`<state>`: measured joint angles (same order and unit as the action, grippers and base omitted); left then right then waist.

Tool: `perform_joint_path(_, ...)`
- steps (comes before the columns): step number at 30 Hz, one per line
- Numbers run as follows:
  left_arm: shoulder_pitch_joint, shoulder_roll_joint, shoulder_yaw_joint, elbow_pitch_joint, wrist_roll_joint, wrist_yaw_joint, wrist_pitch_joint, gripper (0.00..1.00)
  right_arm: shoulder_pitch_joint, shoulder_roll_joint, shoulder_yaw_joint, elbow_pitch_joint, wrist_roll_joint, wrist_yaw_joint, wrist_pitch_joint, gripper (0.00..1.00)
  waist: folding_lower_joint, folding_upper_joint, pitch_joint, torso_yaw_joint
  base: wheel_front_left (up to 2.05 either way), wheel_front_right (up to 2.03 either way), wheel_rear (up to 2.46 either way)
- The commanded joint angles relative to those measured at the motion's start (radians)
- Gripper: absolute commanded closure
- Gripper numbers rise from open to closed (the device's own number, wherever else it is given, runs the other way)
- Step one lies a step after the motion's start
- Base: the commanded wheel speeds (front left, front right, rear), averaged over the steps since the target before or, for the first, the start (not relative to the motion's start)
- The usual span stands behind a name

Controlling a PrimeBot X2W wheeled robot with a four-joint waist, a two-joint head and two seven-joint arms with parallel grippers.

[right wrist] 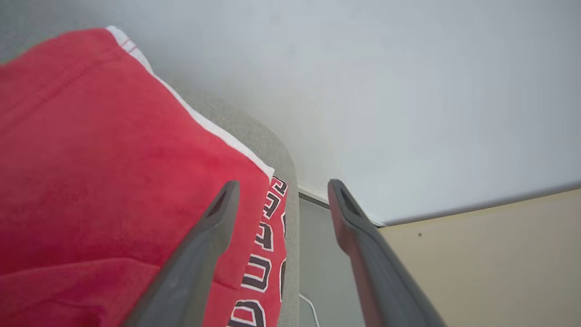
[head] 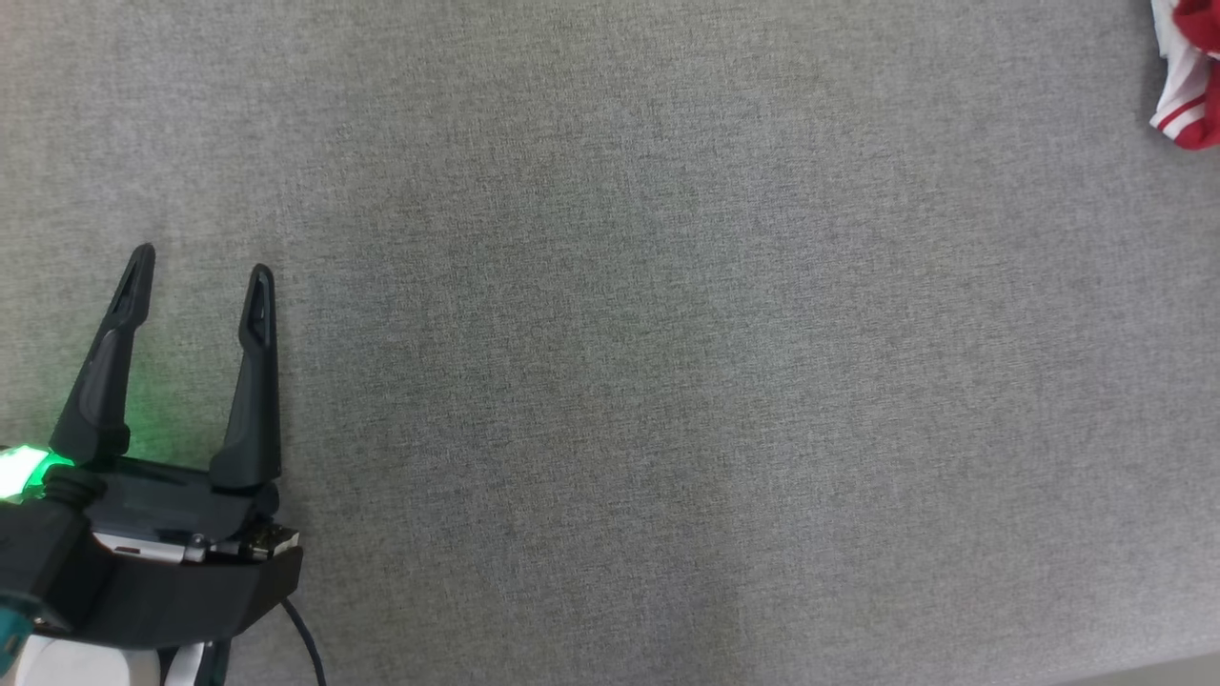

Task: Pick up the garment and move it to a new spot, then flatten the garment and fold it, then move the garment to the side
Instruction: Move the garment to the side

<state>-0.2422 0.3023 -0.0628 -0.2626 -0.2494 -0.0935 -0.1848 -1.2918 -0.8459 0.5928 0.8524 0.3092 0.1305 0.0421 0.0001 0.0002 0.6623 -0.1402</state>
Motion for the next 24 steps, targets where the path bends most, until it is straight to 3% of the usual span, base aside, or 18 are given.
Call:
perform_joint_path(1, 0.008, -0.002, 0.003, 0.010, -0.010, 0.006, -0.009, 0.00, -0.012, 0.010, -0.017, 0.007, -0.011, 0.000, -0.022, 0.00, -0.0001, -0.0002, -0.013, 0.001, 0.00, 0.00, 0.00)
perform_joint_path(12, 0.063, -0.040, 0.012, 0.112, -0.034, 0.023, -0.054, 0.00, 0.052, 0.135, -0.136, -0.032, 0.007, 0.000, -0.172, 0.00, -0.0001, -0.0002, -0.175, 0.022, 0.00, 0.00, 0.00)
perform_joint_path(24, 0.191, -0.070, 0.056, 0.200, -0.058, 0.047, -0.077, 0.00, 0.331, 0.347, -0.258, -0.194, 0.015, 0.000, -0.265, 0.00, -0.0001, -0.0002, -0.412, 0.062, 0.00, 0.00, 0.00)
